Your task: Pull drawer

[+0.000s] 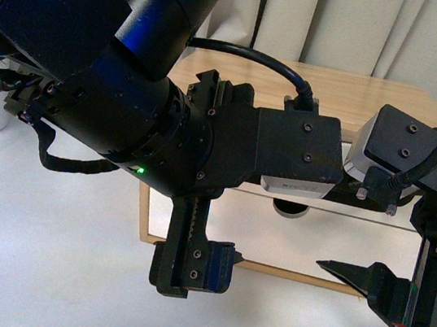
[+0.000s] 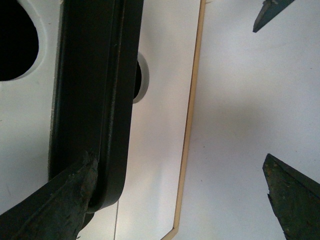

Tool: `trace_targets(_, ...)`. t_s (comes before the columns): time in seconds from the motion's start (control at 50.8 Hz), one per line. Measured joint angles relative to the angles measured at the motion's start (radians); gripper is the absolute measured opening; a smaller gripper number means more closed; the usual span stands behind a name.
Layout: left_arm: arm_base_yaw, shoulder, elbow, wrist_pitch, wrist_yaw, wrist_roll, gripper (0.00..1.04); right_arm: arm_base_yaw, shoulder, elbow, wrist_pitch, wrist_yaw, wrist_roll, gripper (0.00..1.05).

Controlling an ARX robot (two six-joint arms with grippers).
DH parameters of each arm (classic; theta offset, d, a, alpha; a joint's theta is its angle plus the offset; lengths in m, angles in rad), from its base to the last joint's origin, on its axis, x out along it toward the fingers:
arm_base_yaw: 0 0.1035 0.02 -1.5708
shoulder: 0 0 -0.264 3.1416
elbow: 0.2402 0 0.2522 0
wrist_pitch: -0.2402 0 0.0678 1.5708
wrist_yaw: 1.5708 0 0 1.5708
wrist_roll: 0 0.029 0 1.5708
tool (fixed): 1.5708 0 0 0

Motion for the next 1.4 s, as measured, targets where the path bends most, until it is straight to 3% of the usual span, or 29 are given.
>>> trace_targets(0.276, -0.006, -0.004, 0.002, -0.044, -0.010, 0.037, 0.98, 0.002, 0.006, 0.011, -0.029, 0.003, -0.019, 0.96)
trace_targets(0.689, -0.012, -0.034, 0.000, -0.122, 0.014, 0.055, 0.99, 0.005, -0.026, 0.031, -0.205, -0.016, -0.111, 0.96)
trace_targets(1.398, -0.003, -0.249, -0.225, -0.195, 0.105, 0.220, 0.99, 0.040, -0.253, -0.123, -0.392, -0.050, -0.250, 0.96)
